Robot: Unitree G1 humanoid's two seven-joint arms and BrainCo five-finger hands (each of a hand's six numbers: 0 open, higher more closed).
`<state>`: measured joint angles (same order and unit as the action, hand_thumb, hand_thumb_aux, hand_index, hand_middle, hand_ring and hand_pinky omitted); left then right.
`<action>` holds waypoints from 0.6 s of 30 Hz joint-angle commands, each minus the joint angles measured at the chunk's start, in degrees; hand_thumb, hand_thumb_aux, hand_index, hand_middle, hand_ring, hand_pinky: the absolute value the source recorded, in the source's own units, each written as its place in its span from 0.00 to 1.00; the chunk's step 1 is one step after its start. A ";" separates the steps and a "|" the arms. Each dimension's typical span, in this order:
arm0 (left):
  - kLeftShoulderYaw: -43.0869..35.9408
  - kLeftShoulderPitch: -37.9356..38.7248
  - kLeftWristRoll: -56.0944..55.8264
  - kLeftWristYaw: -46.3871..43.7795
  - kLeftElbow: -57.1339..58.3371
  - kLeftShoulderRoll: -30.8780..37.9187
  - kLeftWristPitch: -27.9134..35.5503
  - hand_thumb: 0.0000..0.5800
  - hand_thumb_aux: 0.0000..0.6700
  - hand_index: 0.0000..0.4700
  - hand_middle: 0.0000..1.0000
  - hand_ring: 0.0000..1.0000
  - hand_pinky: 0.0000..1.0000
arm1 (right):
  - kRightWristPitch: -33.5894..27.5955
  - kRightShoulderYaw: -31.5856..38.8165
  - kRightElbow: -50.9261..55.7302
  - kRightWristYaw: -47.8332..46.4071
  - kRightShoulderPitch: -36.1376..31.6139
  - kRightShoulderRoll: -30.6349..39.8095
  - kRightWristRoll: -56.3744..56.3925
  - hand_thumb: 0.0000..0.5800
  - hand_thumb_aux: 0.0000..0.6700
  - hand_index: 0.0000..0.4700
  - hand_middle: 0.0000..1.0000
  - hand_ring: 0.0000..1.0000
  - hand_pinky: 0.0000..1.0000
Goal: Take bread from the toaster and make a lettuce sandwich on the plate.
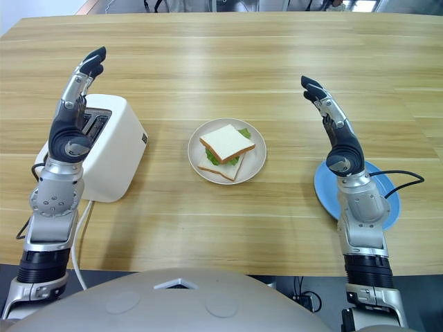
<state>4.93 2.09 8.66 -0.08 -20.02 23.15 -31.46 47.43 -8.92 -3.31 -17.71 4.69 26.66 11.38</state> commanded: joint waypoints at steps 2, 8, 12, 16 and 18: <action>0.98 -0.40 1.12 -0.54 0.54 -1.31 0.38 0.00 0.00 0.00 0.00 0.00 0.00 | 0.71 -1.00 -0.76 0.01 -0.04 -1.24 -2.07 0.00 0.00 0.00 0.00 0.00 0.00; 0.96 -0.88 1.58 -1.04 1.22 -2.06 0.63 0.00 0.00 0.00 0.00 0.00 0.00 | 0.82 -1.36 -1.34 0.32 -0.15 -1.94 -3.06 0.00 0.00 0.00 0.00 0.00 0.00; 0.84 -0.88 1.56 -1.42 1.29 -2.50 0.69 0.00 0.00 0.00 0.00 0.00 0.00 | 1.14 -1.52 -1.34 0.52 -0.22 -2.07 -3.70 0.00 0.00 0.00 0.00 0.00 0.00; 1.11 -1.18 1.39 -1.76 1.22 -2.85 1.06 0.00 0.00 0.00 0.00 0.00 0.00 | 1.08 -1.54 -1.19 0.50 -0.48 -1.94 -4.03 0.00 0.00 0.00 0.00 0.00 0.00; 1.22 -1.44 1.42 -1.79 1.48 -3.00 1.19 0.00 0.00 0.00 0.00 0.00 0.00 | 1.01 -1.47 -0.99 0.51 -0.75 -1.98 -4.21 0.00 0.00 0.00 0.00 0.00 0.00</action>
<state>5.64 1.09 9.81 -1.37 -19.57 20.56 -31.09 48.44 -9.71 -3.58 -17.21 4.29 24.90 7.90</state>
